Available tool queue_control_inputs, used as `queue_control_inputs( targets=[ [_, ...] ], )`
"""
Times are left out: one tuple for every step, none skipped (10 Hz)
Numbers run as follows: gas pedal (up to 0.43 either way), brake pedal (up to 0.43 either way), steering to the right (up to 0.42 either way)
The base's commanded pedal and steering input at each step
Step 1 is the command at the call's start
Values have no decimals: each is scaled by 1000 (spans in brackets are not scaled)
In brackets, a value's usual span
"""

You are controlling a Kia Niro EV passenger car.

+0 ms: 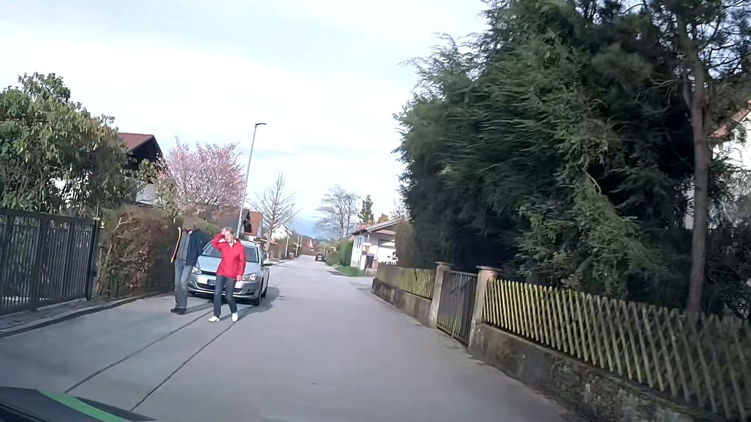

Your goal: Follow the waypoints while adhering to traffic rules and regulations

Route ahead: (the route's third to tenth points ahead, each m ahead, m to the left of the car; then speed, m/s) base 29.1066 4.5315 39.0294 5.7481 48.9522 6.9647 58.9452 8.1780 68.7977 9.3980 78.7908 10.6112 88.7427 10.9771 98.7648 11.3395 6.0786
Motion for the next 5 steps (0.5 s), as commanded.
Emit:
queue_control_inputs(
  targets=[
    [67,0,-23],
    [67,0,-24],
    [67,0,-25],
    [67,0,-25],
    [67,0,-25]
  ],
)
